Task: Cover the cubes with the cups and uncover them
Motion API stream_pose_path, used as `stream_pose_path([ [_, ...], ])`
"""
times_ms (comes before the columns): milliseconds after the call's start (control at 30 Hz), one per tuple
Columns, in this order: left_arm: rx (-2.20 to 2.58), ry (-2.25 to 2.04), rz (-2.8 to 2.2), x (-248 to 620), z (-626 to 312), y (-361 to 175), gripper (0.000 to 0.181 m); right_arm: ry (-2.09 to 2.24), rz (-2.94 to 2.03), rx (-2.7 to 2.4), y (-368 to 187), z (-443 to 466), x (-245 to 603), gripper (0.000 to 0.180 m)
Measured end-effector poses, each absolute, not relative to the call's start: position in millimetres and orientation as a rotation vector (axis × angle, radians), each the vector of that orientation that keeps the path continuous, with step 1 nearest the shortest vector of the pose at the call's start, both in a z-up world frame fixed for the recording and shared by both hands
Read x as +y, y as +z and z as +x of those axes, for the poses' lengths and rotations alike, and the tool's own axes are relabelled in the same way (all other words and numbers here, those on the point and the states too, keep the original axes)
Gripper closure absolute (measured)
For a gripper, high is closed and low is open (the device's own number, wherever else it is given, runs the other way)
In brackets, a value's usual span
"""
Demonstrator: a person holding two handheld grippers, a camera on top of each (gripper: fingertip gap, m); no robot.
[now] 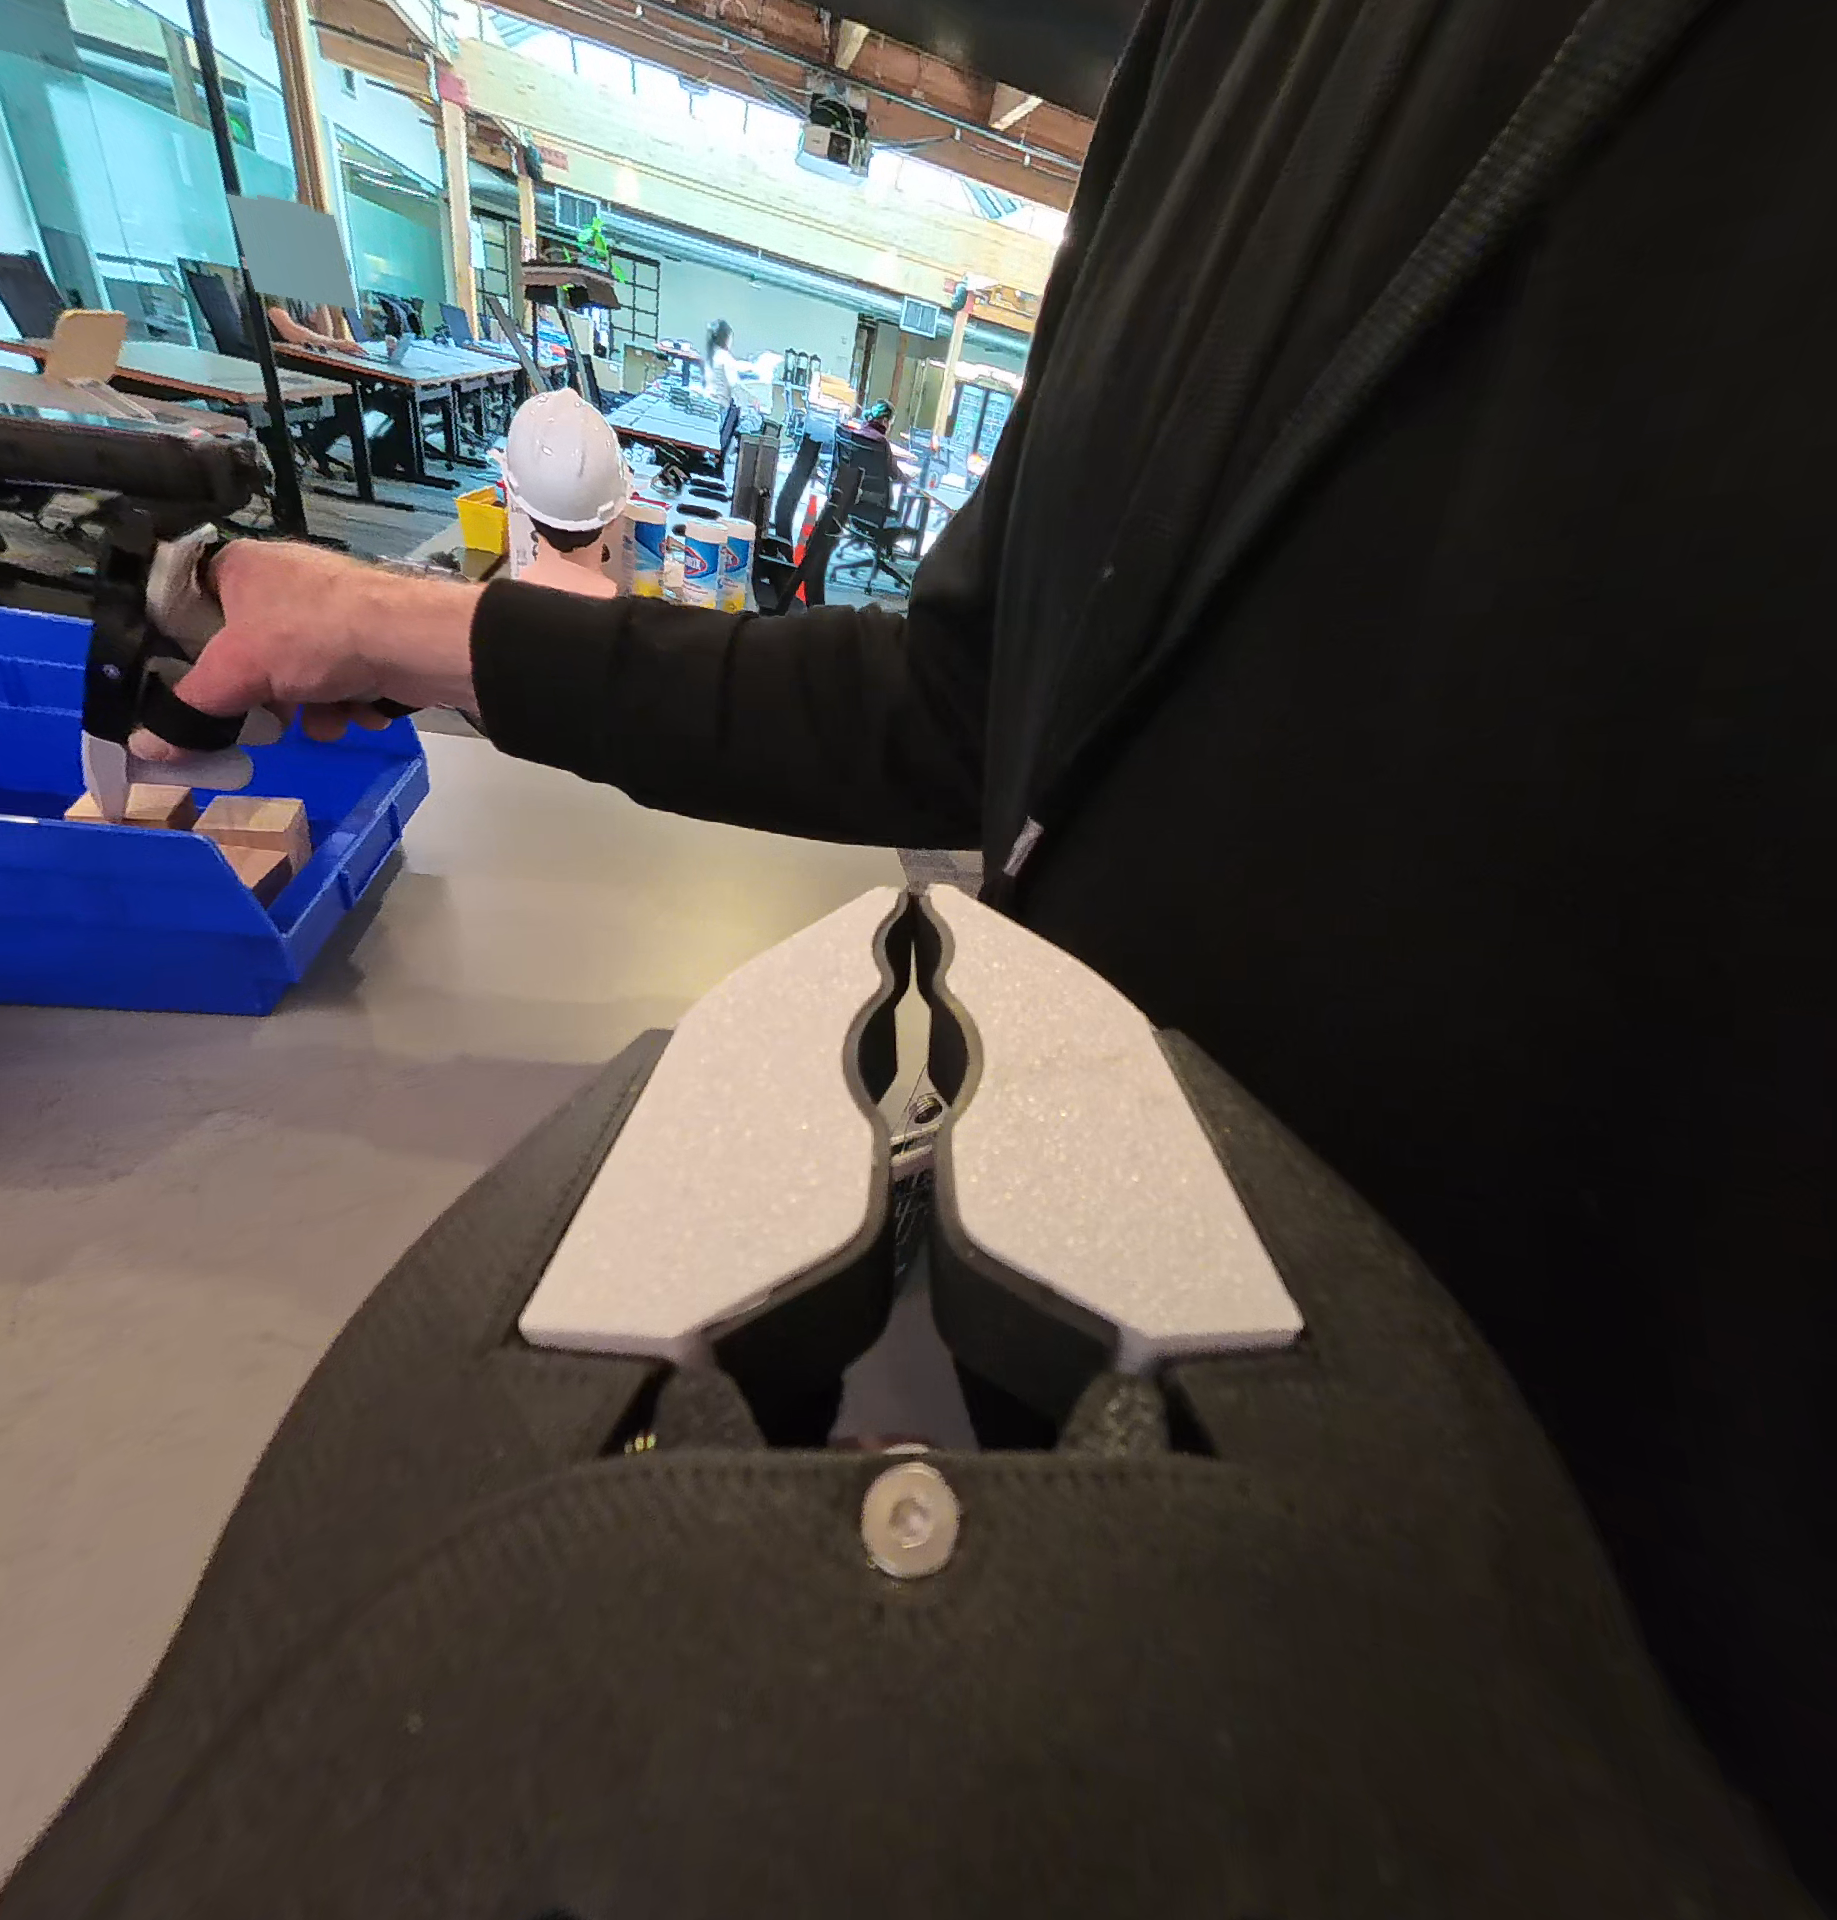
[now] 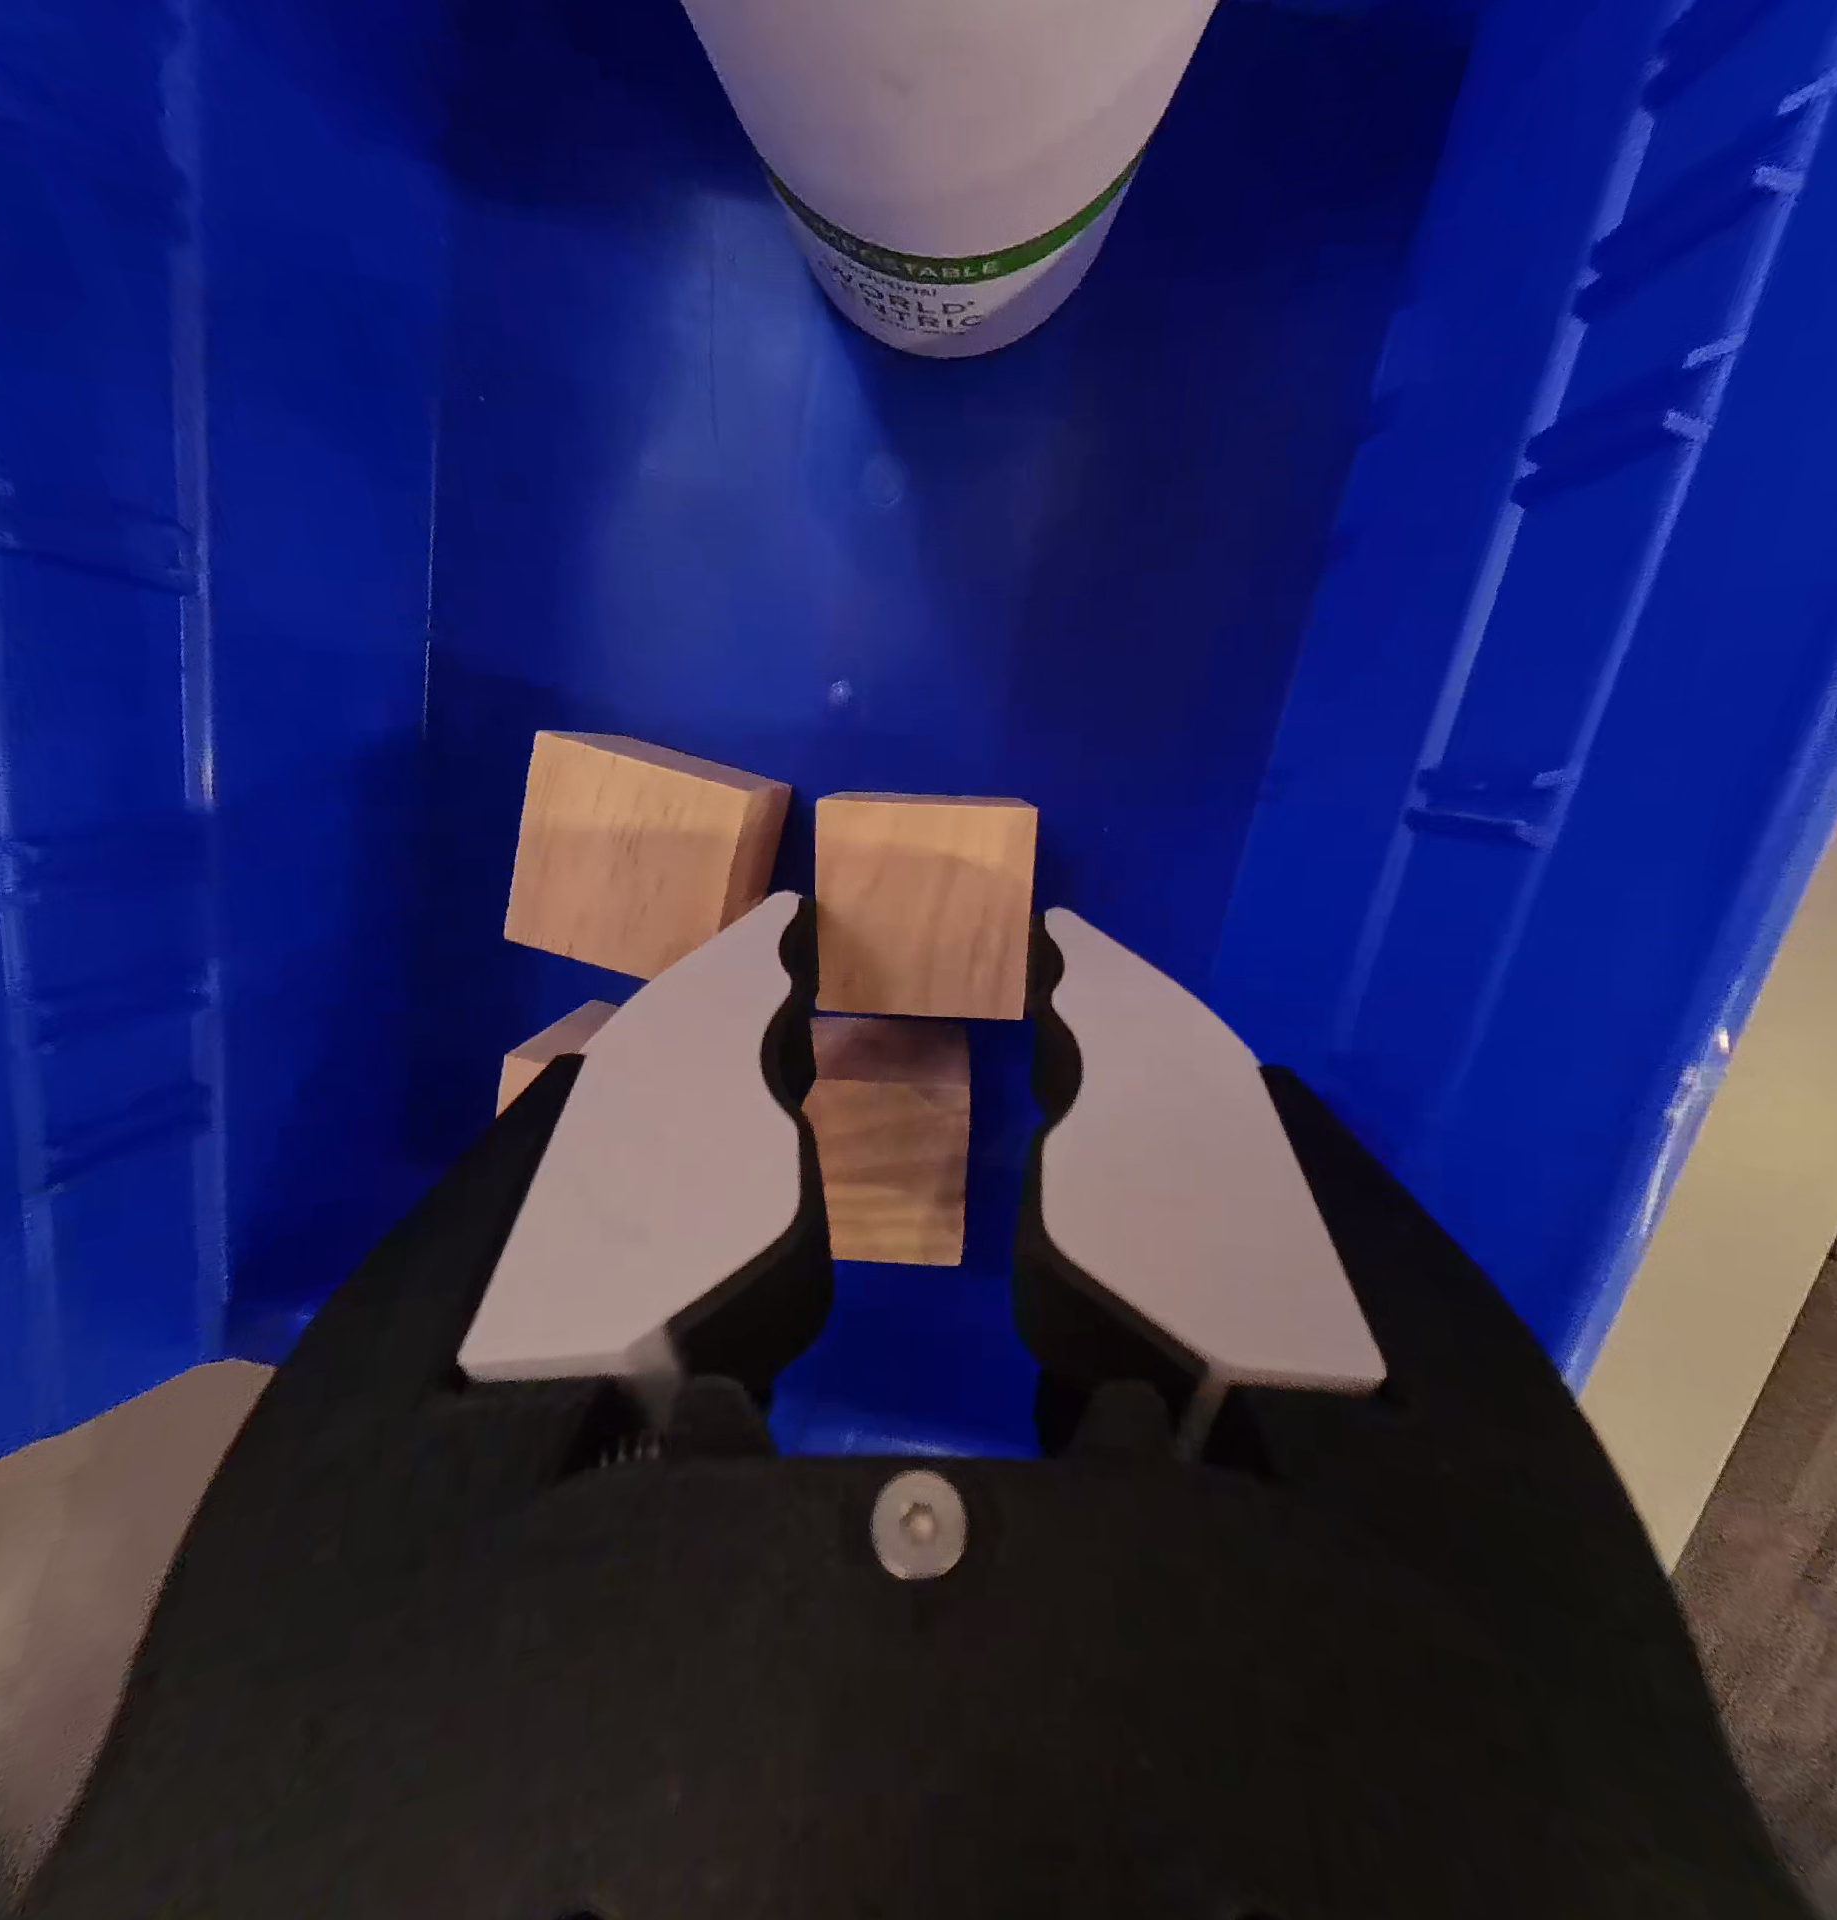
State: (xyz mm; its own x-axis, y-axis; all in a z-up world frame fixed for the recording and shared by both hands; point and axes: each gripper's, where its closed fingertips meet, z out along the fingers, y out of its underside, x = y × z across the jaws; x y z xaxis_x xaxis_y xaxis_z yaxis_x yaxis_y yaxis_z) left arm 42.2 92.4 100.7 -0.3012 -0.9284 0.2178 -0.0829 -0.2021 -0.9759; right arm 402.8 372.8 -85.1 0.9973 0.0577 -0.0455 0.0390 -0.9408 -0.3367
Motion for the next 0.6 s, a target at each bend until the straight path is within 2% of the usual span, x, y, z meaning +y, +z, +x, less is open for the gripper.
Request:
stream_pose_path([
  [267, 1.376, -1.584, -1.226, 89.2, 43.2, 103.0, 0.181, 0.049, -2.785, 0.061, -84.5, 404.2, 370.4, 0.141],
  [333, 1.381, -1.58, -1.227, 88.8, 42.2, 103.0, 0.181, 0.014, -2.765, 0.056, -77.5, 405.9, 369.5, 0.131],
  [433, 1.367, -1.582, -1.236, 91.8, 38.7, 102.5, 0.181, 0.028, -2.67, 0.013, -46.5, 398.8, 366.0, 0.122],
  [600, 1.373, -1.561, -1.236, 102.2, 40.3, 107.2, 0.181, 0.039, -2.392, -0.095, 31.6, 385.2, 343.4, 0.139],
])
